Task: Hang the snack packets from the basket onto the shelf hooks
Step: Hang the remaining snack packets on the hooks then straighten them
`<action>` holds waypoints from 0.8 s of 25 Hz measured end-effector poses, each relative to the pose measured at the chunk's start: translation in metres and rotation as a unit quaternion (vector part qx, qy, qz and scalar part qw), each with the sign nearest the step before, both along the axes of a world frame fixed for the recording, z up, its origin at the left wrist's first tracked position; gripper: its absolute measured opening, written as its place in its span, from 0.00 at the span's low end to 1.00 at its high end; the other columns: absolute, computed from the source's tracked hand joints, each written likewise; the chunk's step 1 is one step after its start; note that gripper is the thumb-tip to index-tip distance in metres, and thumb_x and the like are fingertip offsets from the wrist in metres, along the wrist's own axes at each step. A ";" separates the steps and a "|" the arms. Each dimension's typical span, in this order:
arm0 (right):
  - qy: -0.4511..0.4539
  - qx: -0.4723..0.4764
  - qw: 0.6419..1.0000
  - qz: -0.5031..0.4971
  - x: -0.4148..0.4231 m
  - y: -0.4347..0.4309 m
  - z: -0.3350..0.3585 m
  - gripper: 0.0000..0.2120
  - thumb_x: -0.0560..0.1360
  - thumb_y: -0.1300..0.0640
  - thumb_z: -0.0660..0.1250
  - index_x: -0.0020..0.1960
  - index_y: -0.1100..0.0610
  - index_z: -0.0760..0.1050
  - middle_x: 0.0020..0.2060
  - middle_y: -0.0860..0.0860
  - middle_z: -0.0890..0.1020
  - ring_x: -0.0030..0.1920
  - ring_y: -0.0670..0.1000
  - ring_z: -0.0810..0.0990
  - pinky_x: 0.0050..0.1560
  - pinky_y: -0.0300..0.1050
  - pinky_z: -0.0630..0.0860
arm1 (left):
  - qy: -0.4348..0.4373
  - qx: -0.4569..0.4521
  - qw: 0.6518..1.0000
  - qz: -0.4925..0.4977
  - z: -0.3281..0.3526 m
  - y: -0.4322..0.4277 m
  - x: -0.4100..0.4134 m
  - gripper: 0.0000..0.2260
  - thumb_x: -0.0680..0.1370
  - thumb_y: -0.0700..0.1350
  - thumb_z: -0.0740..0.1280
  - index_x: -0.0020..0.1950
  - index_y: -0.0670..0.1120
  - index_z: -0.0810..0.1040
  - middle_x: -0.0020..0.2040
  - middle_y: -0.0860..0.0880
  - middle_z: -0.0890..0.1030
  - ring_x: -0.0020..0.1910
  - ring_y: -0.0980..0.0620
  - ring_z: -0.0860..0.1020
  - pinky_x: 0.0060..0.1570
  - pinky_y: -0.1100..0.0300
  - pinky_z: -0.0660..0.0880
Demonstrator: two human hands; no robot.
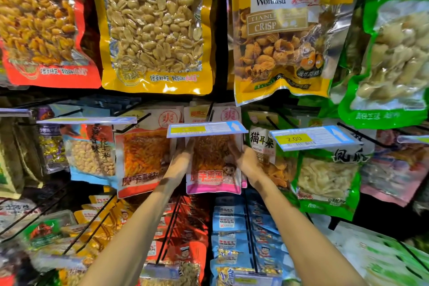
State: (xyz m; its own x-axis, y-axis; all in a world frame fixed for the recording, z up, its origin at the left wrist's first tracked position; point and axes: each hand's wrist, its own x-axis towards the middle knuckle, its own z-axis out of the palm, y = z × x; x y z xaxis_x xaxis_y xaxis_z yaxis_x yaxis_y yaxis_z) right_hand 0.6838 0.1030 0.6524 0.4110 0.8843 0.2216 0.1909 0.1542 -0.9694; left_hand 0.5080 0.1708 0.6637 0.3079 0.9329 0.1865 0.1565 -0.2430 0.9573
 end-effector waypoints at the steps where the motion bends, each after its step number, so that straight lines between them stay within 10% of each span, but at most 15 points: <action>1: -0.003 -0.007 1.000 -0.006 -0.002 -0.006 0.001 0.08 0.80 0.48 0.64 0.49 0.52 0.76 0.39 0.44 0.83 0.42 0.45 0.82 0.37 0.31 0.74 | -0.001 -0.005 1.000 0.014 -0.004 0.000 -0.001 0.35 0.71 0.75 0.57 0.71 0.54 0.69 0.70 0.56 0.69 0.68 0.55 0.68 0.69 0.63 0.60; 3: 0.008 0.003 1.000 -0.010 -0.007 -0.010 0.001 0.08 0.80 0.48 0.63 0.45 0.50 0.76 0.32 0.41 0.81 0.38 0.43 0.81 0.36 0.30 0.73 | 0.008 -0.024 0.999 0.031 -0.011 0.011 0.001 0.40 0.68 0.78 0.56 0.74 0.57 0.65 0.72 0.51 0.70 0.69 0.47 0.71 0.70 0.51 0.65; 8: 0.010 -0.008 1.000 -0.020 -0.017 -0.018 -0.004 0.10 0.80 0.47 0.64 0.43 0.50 0.76 0.35 0.49 0.82 0.37 0.43 0.80 0.41 0.39 0.77 | 0.037 -0.009 0.999 0.026 -0.005 -0.005 -0.005 0.17 0.82 0.56 0.58 0.70 0.54 0.69 0.69 0.54 0.71 0.59 0.55 0.75 0.48 0.69 0.64; 11: -0.018 -0.029 0.999 -0.031 -0.021 -0.023 -0.012 0.07 0.81 0.53 0.64 0.50 0.55 0.77 0.37 0.49 0.79 0.36 0.46 0.75 0.35 0.39 0.69 | 0.045 -0.024 0.998 0.041 -0.006 -0.003 -0.006 0.25 0.82 0.59 0.58 0.74 0.46 0.67 0.73 0.46 0.68 0.67 0.47 0.71 0.60 0.60 0.64; 16: -0.019 -0.039 0.997 -0.065 -0.024 -0.012 -0.017 0.08 0.80 0.52 0.64 0.52 0.57 0.76 0.35 0.45 0.77 0.33 0.43 0.72 0.34 0.38 0.64 | 0.047 -0.053 0.997 0.042 -0.015 -0.005 -0.005 0.15 0.81 0.57 0.61 0.47 0.45 0.72 0.46 0.45 0.75 0.50 0.44 0.75 0.46 0.55 0.65; 20: -0.015 -0.026 0.997 -0.066 -0.023 -0.007 -0.009 0.09 0.80 0.49 0.65 0.52 0.55 0.77 0.36 0.45 0.78 0.34 0.44 0.74 0.34 0.37 0.66 | 0.064 -0.006 0.997 0.046 -0.022 0.012 0.001 0.20 0.82 0.54 0.62 0.65 0.40 0.75 0.63 0.41 0.76 0.62 0.43 0.75 0.63 0.52 0.69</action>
